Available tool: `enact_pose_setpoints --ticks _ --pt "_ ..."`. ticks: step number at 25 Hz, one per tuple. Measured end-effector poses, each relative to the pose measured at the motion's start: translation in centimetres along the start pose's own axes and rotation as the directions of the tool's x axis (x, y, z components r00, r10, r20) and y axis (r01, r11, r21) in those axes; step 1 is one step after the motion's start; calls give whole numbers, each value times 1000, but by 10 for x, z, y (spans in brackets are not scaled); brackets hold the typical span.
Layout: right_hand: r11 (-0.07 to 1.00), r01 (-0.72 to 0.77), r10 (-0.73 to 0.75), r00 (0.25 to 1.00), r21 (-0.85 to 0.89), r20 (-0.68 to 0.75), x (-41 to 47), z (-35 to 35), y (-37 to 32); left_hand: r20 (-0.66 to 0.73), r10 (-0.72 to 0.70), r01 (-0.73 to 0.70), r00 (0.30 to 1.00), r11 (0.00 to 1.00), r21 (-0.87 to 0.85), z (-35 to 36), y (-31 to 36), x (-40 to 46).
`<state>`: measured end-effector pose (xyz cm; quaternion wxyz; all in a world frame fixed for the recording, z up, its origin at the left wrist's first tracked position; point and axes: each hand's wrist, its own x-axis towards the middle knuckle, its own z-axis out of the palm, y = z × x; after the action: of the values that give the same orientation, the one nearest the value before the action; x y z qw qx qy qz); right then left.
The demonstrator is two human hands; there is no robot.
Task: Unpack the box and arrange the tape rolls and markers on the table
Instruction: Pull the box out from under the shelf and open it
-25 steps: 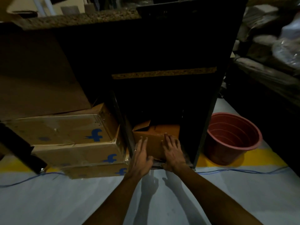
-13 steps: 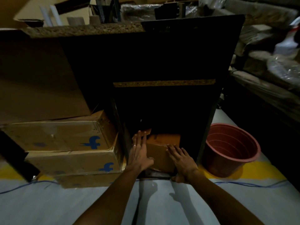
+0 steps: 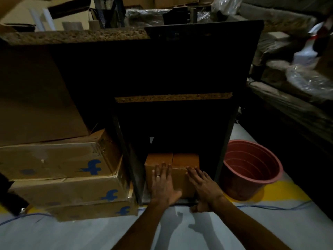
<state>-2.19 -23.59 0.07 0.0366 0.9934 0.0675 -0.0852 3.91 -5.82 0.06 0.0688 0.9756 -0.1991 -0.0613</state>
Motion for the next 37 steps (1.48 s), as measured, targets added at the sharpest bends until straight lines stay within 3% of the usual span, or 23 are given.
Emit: enact_pose_setpoints --ticks 4,7,9,12,15,20,24,28,32,35,37 --pt "996 -30 35 998 89 -53 -5 -5 -4 -55 -7 5 998 1000 -23 -17 -1 5" --pt "943 -105 184 955 316 -234 8 -16 -23 -114 -123 96 986 971 -221 -27 -18 20" --pt "868 -188 334 906 461 -259 21 -20 -35 -80 -214 167 973 905 -392 -27 -24 27" --pt "751 -341 452 890 565 -65 32 -9 -41 -81 -230 151 970 827 -541 -23 -23 30" --pt "663 -346 414 908 664 61 34 7 -33 -117 -235 111 965 772 -626 -14 -28 28" --pt "655 -325 405 913 682 46 38 15 -32 -70 -217 129 974 777 -616 1 -31 24" --pt "473 -338 429 895 813 122 31 1 -39 -49 -205 124 977 746 -655 0 -31 23" --pt "573 -348 413 905 742 105 -9 -6 -55 -19 -260 186 965 738 -649 3 -18 -13" --pt "512 -367 557 830 777 25 -52 3 -74 -37 -259 167 965 720 -673 13 -3 -73" --pt "523 -399 692 715 753 -101 -66 6 -78 -104 -379 214 920 706 -675 13 -5 -98" --pt "525 -487 723 688 698 -64 -58 -1 -67 -116 -411 244 904 721 -649 4 -14 -88"
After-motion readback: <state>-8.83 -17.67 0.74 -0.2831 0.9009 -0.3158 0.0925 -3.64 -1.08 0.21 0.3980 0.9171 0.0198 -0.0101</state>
